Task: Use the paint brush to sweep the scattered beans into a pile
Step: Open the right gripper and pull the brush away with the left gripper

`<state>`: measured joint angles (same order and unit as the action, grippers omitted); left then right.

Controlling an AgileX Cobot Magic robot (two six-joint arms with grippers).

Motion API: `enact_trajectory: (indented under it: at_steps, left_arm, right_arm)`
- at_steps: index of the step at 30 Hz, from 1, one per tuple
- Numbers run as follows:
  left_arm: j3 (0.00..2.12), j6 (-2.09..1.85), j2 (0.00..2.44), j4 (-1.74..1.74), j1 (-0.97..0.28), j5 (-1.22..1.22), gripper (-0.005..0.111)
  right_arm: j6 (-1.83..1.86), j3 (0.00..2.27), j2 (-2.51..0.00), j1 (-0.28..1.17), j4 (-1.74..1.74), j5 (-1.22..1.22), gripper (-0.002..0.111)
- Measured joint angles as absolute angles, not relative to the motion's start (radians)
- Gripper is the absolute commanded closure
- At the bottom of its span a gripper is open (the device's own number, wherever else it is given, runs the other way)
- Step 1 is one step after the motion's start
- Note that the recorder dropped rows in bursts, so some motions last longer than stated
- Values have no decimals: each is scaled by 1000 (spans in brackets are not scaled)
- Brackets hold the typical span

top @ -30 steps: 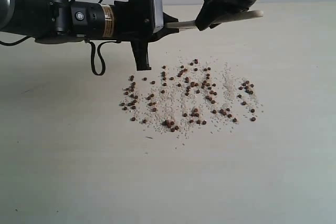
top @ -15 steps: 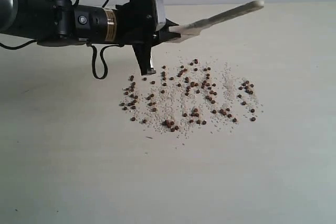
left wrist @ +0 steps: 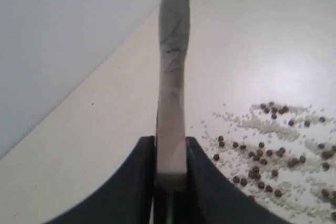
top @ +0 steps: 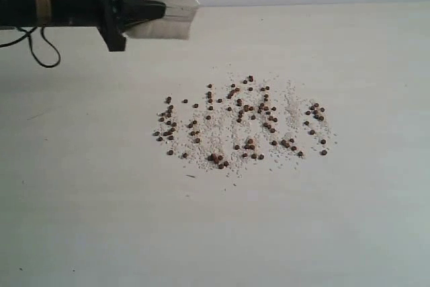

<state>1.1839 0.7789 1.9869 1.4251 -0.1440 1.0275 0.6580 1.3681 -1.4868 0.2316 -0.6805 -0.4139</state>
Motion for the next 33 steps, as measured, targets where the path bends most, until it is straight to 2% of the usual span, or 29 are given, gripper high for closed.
enact_trajectory:
  at_steps: [7,15,17,21,26,30,33]
  left_arm:
    - [1184,882,1983,1449,-37,1190,107]
    - [1184,891,1983,1493,-32,1203,107]
    - [1184,893,1983,1507,-32,1203,107]
    - [1184,897,1983,1505,-32,1205,107]
    - [1184,916,2001,1462,-21,1207,107]
    - [1184,916,2025,1440,-14,1205,107]
    - [1184,916,2037,1442,-14,1205,107]
  right_arm:
    - [695,1169,-1495,232,-679,-150,108]
    - [865,1146,-1654,230,-679,-163,108]
    - [879,1176,-1695,208,-679,-220,108]
    - [950,1386,-1814,88,-695,-600,108]
    - [1564,1448,-1914,-75,-1295,-1143,108]
    - [1735,1439,-1977,-75,-1549,-1204,107]
    - [1822,1439,-2008,-35,-1607,-1204,97]
